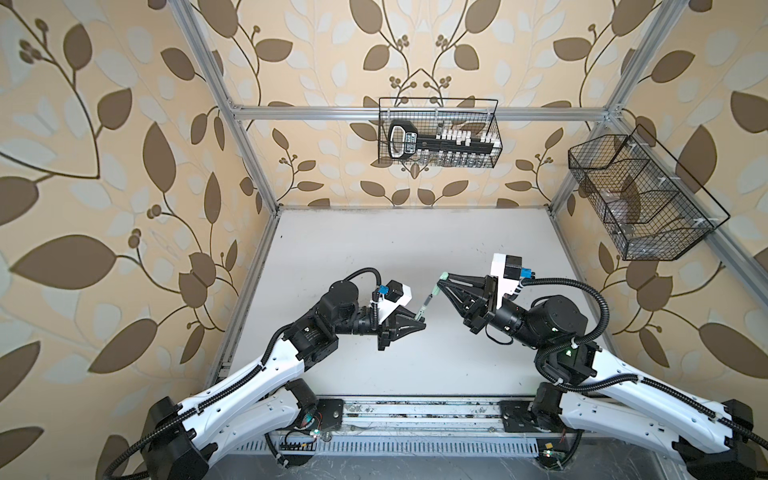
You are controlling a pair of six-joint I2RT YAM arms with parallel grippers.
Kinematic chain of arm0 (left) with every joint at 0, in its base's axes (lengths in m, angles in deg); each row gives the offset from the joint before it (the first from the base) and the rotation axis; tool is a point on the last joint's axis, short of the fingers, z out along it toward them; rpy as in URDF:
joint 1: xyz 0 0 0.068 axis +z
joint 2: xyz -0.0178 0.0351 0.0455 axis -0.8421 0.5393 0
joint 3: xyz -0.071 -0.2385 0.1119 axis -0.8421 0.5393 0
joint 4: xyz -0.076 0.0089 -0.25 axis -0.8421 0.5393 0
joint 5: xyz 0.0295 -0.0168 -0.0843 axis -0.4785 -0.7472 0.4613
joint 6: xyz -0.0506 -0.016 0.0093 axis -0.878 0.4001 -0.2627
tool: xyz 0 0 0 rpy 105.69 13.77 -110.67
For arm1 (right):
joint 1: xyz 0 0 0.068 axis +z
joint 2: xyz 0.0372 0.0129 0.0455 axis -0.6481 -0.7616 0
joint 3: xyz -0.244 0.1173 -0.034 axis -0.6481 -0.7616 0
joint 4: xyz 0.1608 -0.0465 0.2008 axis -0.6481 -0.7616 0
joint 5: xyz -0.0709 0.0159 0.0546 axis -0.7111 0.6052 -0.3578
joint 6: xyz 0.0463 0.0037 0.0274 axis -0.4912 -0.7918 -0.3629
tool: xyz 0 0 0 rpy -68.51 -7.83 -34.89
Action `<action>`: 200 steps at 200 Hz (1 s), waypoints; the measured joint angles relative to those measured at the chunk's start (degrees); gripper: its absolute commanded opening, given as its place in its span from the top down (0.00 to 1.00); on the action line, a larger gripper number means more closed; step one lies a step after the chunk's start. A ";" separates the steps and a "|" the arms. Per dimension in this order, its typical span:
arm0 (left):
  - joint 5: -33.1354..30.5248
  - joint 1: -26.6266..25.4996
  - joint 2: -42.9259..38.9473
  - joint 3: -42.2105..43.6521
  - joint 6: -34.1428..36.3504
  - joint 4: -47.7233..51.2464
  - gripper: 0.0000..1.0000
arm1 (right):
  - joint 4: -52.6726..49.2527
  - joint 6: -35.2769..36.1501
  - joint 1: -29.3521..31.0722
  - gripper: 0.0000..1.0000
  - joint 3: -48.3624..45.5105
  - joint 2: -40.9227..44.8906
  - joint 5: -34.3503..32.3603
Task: Insert the pens into the pen caps
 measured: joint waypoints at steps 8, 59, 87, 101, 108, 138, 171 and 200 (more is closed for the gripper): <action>0.00 0.00 0.00 0.00 -0.04 0.00 1.00 | 0.26 0.00 0.02 0.84 0.00 -0.22 -0.09; 0.02 0.33 0.00 0.00 -0.20 -0.04 1.00 | 1.11 0.28 0.02 0.84 0.00 -0.48 -1.16; 0.04 0.33 0.00 0.00 -0.20 -0.04 1.00 | 1.18 0.26 0.02 0.84 -0.02 -1.38 -1.42; 0.04 0.33 -0.02 0.00 -0.22 -0.04 1.00 | 1.20 0.26 0.02 0.84 -0.13 -1.51 -1.57; 0.04 0.33 -0.02 0.00 -0.22 -0.04 1.00 | 1.27 0.26 0.02 0.84 -0.15 -1.51 -1.60; 0.04 0.33 -0.02 0.00 -0.22 -0.04 1.00 | 1.53 0.26 0.02 0.84 -0.24 -1.51 -1.97; -0.02 0.35 -0.02 0.00 -0.42 -0.04 1.00 | 1.95 0.00 0.02 0.84 -0.94 -1.75 -1.97; -0.15 0.35 -0.09 0.00 -0.96 0.24 1.00 | 3.10 -0.90 0.02 0.84 -2.19 -1.99 -1.99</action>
